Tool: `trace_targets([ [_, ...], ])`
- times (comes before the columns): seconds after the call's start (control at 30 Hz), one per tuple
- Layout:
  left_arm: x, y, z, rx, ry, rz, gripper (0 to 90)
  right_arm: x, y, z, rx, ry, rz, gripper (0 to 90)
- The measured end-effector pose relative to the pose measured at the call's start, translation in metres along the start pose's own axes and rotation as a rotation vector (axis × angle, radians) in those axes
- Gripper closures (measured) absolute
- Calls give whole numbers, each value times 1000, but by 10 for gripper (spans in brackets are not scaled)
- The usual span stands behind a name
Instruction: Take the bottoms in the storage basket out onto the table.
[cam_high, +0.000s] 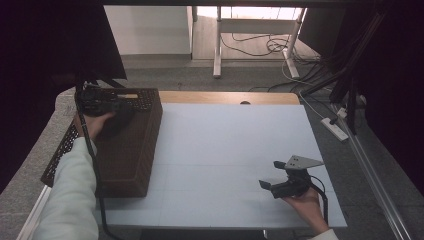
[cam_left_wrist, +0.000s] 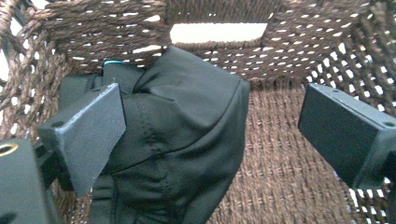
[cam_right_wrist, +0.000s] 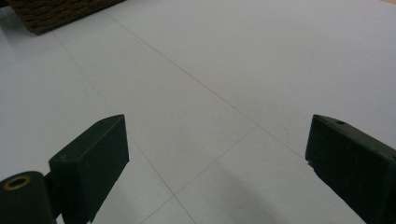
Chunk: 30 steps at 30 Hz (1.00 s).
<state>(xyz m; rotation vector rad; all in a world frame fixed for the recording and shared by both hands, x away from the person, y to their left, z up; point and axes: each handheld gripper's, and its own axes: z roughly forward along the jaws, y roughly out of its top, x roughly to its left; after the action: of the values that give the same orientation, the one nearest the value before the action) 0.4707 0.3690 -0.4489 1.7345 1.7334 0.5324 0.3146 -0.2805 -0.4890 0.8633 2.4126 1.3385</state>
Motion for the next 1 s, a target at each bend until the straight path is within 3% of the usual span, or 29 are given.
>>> trace_targets([
  [0.33,2,-3,10,44,44,8,63,0,0,1,10,6,-2,61],
  [0.6,7,-7,18,77,46,-32,44,0,-1,1,16,1,-2,60],
  [0.83,9,-11,28,148,49,-26,40,0,-2,0,13,0,2,60],
  [1.0,8,-10,30,150,49,-16,39,0,-2,0,16,-2,0,60],
])
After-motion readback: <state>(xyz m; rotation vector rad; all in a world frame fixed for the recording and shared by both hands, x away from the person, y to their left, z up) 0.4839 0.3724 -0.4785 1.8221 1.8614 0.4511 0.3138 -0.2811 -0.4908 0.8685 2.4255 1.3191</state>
